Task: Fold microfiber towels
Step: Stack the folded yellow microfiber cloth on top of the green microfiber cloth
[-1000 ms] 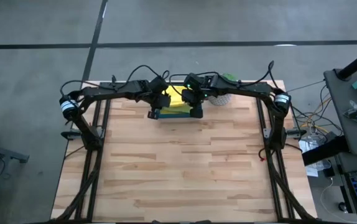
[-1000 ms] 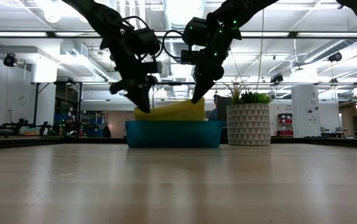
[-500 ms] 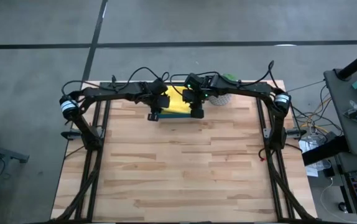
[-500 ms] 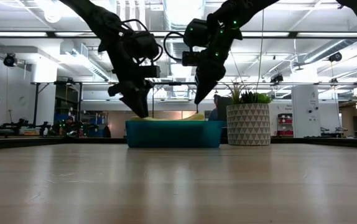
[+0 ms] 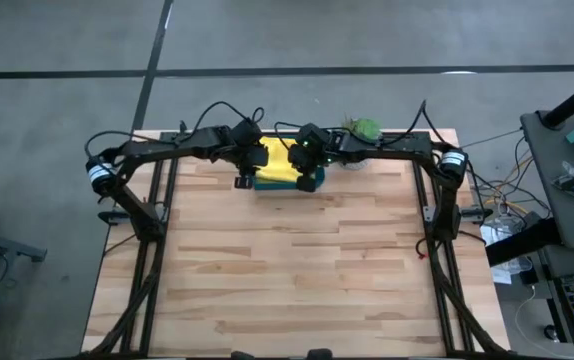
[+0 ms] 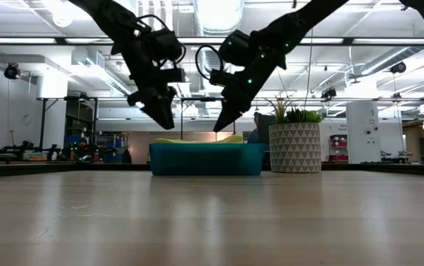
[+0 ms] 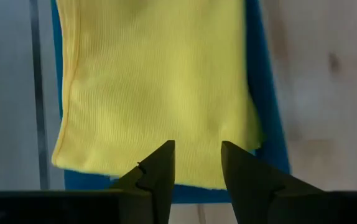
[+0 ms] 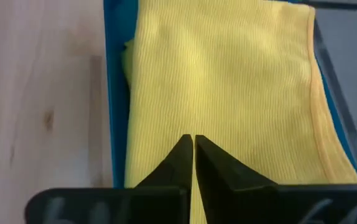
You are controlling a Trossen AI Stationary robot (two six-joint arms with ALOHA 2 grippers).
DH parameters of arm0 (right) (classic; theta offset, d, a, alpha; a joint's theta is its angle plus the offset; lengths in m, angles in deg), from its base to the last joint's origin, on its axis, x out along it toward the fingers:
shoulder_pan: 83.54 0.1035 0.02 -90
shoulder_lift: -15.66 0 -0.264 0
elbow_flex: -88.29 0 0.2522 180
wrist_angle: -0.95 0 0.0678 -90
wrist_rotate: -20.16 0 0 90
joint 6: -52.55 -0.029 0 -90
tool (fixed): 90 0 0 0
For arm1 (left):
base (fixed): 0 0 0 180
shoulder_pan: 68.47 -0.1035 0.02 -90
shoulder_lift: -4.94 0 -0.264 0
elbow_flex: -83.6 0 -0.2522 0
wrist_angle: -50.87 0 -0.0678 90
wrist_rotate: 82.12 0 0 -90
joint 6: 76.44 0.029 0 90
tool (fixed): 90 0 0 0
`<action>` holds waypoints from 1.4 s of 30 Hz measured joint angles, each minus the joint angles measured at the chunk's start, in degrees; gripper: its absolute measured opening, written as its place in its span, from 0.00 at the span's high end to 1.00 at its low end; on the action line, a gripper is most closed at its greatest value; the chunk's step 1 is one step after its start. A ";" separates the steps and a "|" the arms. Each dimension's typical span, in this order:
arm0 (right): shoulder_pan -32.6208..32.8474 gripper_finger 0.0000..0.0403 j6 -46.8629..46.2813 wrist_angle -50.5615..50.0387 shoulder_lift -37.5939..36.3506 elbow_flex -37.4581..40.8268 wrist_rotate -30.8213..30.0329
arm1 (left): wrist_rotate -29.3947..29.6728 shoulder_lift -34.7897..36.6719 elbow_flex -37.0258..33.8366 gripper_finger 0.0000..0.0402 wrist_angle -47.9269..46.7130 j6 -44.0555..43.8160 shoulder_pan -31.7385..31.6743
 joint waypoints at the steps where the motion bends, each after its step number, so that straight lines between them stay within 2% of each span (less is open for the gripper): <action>1: 0.00 0.97 0.07 1.65 0.06 0.69 0.00 | 0.05 -0.38 -0.18 0.72 0.19 -0.07 -0.30; 6: -0.34 0.98 0.18 3.31 2.26 1.95 -0.10 | 0.16 -3.48 -0.47 0.78 1.38 -0.24 -0.82; 10: -0.88 0.98 2.23 0.65 4.21 2.01 -2.02 | 0.11 -6.01 -0.47 0.85 2.09 -0.46 -0.79; 13: -1.40 0.98 3.44 -0.73 3.56 2.00 -4.98 | 0.11 -7.21 -0.47 0.90 1.61 -1.62 -0.66; 16: -2.28 0.98 4.58 -2.00 2.57 1.47 -5.26 | 0.09 -7.93 -0.49 0.93 0.86 -1.75 -0.38; 22: -3.97 0.98 4.71 -2.31 2.21 1.42 -5.31 | -4.09 -8.27 -0.50 0.96 0.87 -1.90 0.19; 25: -4.64 0.98 4.75 -2.00 2.21 1.31 -5.33 | -4.34 -8.25 -0.26 0.96 0.51 -1.90 0.45; 33: -4.84 0.98 3.98 -4.56 0.04 -1.27 -6.67 | 2.34 -4.58 1.32 0.96 1.00 0.23 0.09; 38: -6.00 0.98 4.27 -3.75 -0.02 -2.18 -8.67 | 2.74 -3.71 0.82 0.96 9.99 3.10 -2.17; 42: -7.36 0.98 4.23 -2.68 -0.01 -2.25 -8.69 | 3.05 -6.13 0.56 0.96 17.78 3.23 -4.72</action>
